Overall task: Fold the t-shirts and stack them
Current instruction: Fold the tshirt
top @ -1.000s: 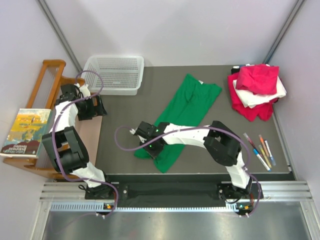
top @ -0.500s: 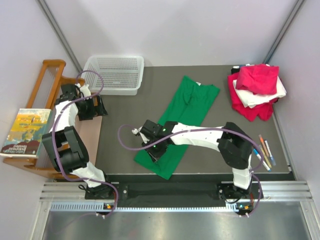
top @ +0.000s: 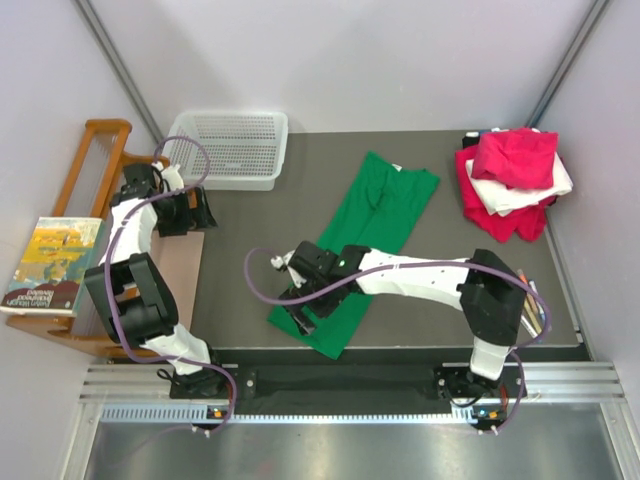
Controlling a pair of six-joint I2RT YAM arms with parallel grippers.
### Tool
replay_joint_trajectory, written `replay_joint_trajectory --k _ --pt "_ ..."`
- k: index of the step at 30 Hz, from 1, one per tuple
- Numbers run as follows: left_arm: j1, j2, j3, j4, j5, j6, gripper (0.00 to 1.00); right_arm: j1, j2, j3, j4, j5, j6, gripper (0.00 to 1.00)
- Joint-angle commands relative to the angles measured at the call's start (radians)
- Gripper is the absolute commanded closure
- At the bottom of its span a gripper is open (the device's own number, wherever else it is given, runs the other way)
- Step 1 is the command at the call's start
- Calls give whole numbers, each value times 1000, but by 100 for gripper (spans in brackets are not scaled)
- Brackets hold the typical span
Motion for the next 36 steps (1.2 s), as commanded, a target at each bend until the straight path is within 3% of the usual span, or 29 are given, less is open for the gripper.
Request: replay_joint_trajectory --k 1,6,15,23,28,36 --pt "-7 -30 24 -15 9 5 1 53 24 31 -29 23 -30 11" --pt "-21 -51 7 -27 5 11 1 100 15 8 -61 60 -46 11" --pt "-52 -73 -11 -83 52 71 1 203 114 82 -154 278 -63 11" --pt "-222 -130 -97 -276 2 287 1 222 -65 -97 -119 289 88 11" --pt "-291 -113 -136 -353 23 336 1 228 -73 -96 -144 324 143 11" --pt "-363 -128 -198 -428 12 416 1 237 -192 -263 -64 223 247 11"
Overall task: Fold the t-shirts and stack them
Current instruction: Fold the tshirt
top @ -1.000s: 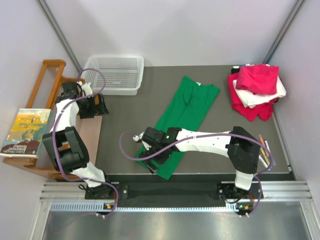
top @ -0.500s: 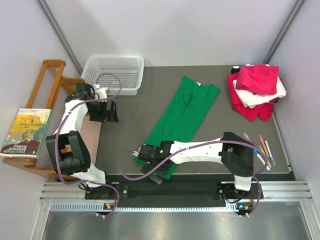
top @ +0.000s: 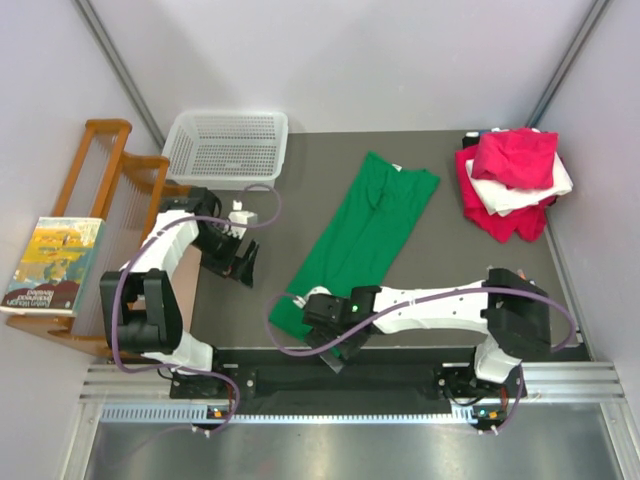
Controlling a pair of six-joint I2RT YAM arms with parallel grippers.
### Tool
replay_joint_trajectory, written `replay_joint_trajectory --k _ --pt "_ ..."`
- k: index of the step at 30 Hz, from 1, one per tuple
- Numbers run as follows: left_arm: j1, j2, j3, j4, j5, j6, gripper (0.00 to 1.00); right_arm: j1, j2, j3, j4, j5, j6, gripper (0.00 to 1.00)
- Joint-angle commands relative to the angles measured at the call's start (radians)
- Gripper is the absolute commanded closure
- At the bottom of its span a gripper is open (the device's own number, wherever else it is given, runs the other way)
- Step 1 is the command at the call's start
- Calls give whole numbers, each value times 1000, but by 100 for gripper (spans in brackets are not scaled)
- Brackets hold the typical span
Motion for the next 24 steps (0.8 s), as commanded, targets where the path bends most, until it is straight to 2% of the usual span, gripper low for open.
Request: replay_joint_trajectory --k 1,3,7,12,17,21,24 --pt "-59 -39 -38 -83 7 78 1 17 -89 -78 57 -43 94 12" --pt "-96 -55 -61 -74 -5 77 1 17 -103 -107 82 -54 114 13" --pt "-136 -78 -78 -19 -28 60 1 15 -100 -120 96 -28 148 23" --pt "-156 -135 -95 73 -33 49 1 2 -70 -81 132 -14 171 26" --pt "-158 -166 -164 199 23 67 1 41 -156 -165 240 193 206 23" --pt "-171 -94 -160 211 90 55 1 55 -175 -198 255 361 194 22" --pt "-194 -37 -138 203 99 49 1 81 -114 -153 245 364 148 23"
